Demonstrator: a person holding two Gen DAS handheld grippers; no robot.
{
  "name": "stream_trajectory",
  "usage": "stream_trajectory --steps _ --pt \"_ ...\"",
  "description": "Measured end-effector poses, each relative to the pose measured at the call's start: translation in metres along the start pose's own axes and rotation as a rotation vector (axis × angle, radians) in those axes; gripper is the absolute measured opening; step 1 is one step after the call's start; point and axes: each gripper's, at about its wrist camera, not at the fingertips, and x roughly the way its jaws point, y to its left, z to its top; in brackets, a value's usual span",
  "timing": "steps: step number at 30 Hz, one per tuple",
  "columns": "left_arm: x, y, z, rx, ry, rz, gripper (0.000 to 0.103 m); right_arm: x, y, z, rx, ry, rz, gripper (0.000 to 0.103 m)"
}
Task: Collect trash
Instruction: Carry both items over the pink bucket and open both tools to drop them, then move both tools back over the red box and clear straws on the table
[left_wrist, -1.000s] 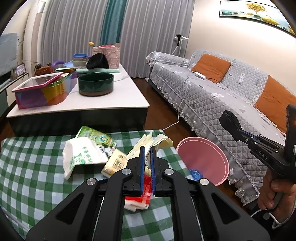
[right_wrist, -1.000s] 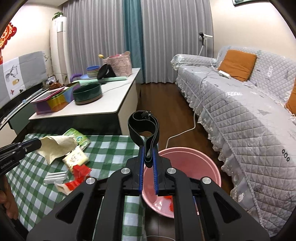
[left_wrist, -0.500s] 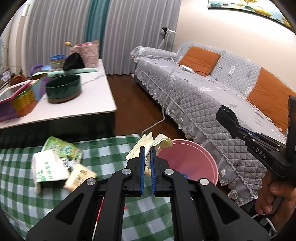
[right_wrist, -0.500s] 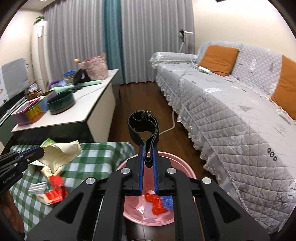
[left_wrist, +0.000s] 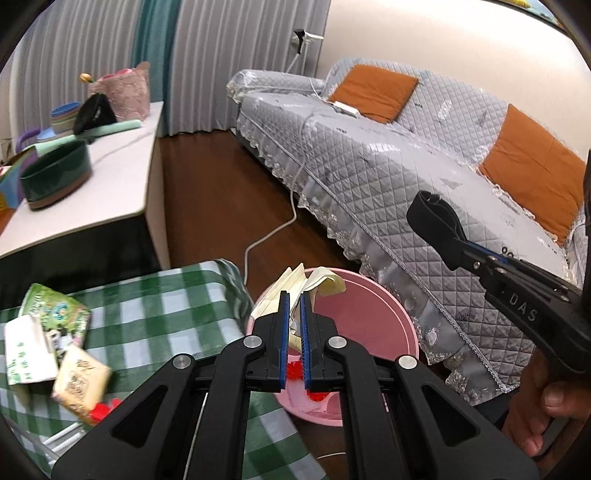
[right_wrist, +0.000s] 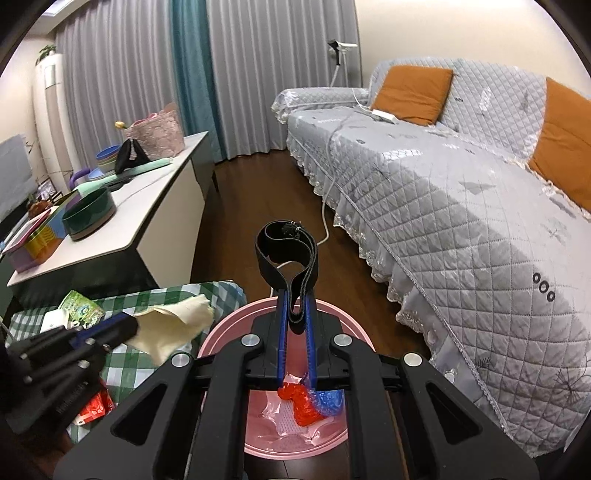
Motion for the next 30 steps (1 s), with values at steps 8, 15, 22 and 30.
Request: stream_trajectory --steps 8,15,22,30 --pt "0.026 -0.010 -0.002 0.010 0.043 -0.010 0.005 0.011 -0.007 -0.002 0.028 0.025 -0.005 0.009" --pt "0.039 -0.016 -0.002 0.016 0.076 -0.022 0.006 0.015 -0.007 -0.004 0.035 0.044 -0.001 0.014" --pt "0.040 -0.011 -0.003 -0.011 0.090 -0.005 0.022 0.019 -0.012 -0.006 0.062 0.063 -0.019 0.027" --pt "0.018 0.001 -0.002 -0.020 0.063 0.011 0.021 0.017 -0.003 -0.006 0.033 0.052 -0.023 0.030"
